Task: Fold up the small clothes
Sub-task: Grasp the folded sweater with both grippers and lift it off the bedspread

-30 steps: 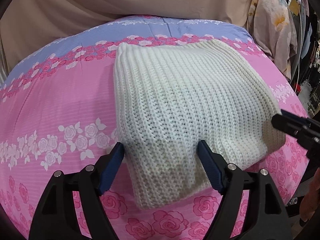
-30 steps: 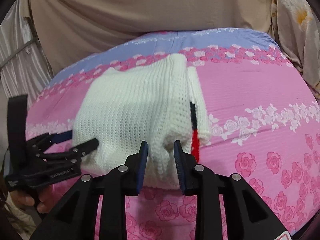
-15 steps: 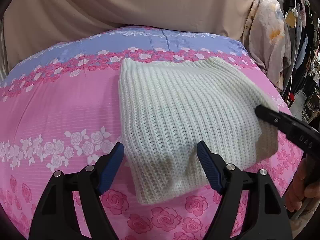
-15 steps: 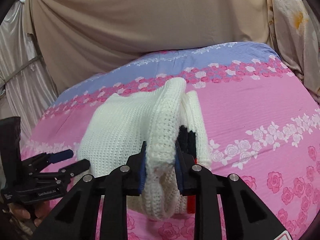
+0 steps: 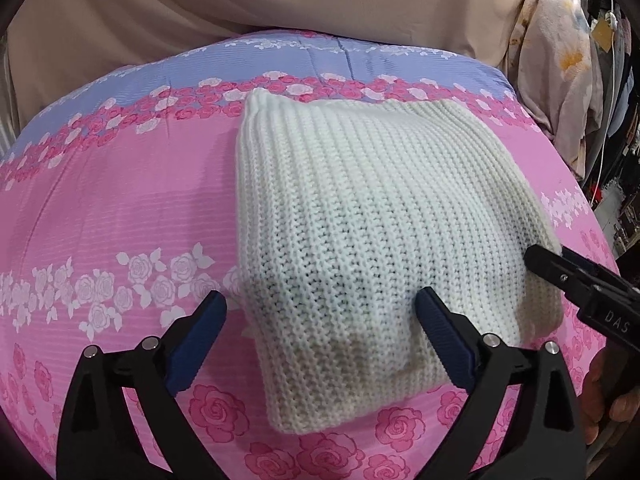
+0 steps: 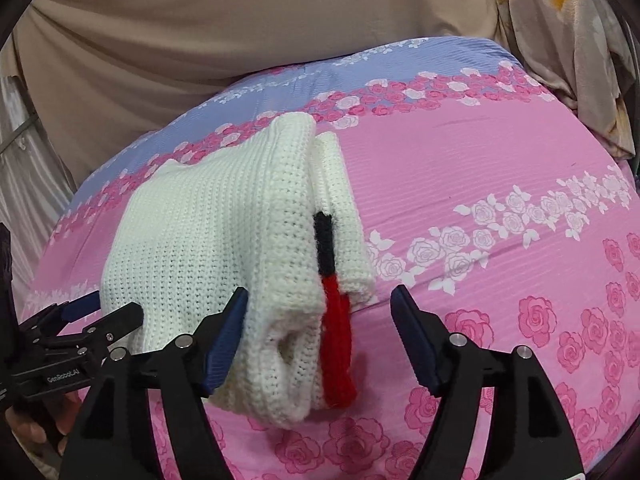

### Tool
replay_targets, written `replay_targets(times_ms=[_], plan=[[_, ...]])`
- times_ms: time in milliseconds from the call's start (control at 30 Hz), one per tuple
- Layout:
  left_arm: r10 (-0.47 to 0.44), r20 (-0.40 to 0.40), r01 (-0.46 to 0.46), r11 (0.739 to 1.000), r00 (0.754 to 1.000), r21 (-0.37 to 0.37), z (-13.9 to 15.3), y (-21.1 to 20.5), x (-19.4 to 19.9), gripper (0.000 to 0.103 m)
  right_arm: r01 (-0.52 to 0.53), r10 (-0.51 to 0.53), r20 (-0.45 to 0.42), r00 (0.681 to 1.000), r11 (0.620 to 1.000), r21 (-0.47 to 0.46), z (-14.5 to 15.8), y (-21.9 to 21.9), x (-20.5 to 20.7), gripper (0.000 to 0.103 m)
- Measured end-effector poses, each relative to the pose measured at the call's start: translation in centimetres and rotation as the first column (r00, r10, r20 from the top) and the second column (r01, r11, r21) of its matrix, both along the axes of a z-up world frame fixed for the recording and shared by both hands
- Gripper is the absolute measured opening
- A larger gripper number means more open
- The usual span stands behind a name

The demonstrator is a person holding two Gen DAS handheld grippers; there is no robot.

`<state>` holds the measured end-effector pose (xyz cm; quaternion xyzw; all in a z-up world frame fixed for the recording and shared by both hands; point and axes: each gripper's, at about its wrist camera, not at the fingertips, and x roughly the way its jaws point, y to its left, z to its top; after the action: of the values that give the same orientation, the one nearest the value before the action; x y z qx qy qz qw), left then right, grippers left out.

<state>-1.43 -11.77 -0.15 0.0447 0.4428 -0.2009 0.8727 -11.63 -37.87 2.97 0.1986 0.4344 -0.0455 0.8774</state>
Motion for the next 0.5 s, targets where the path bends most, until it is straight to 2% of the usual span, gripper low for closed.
replay_targets(times_ms=[100, 200, 300, 367, 500], plan=[[0.003, -0.028, -0.004, 1.0, 1.0, -0.022, -0.3, -0.1, 0.6, 0.098, -0.008, 0.011, -0.032, 0.999, 0.996, 0.085, -1.2, -0.4, 0.8, 0.074], [-0.007, -0.089, 0.0, 0.997, 0.996, -0.075, -0.7, -0.1, 1.5, 0.098, -0.023, 0.028, -0.035, 0.999, 0.989, 0.147, -1.8, -0.3, 1.6, 0.075], [-0.006, -0.124, -0.01, 0.992, 0.992, -0.126, -0.7, 0.1, 2.2, 0.098, -0.036, 0.044, -0.037, 0.998, 0.982, 0.183, -2.0, 0.0, 2.3, 0.077], [-0.006, -0.143, -0.017, 0.988, 0.99, -0.157, -0.7, 0.3, 2.6, 0.098, -0.037, 0.046, -0.039, 0.998, 0.98, 0.197, -2.2, 0.1, 2.9, 0.083], [-0.027, -0.193, -0.015, 0.977, 0.981, -0.213, -1.5, 0.5, 3.9, 0.098, -0.039, 0.049, -0.041, 0.998, 0.975, 0.217, -2.6, -0.2, 3.9, 0.087]])
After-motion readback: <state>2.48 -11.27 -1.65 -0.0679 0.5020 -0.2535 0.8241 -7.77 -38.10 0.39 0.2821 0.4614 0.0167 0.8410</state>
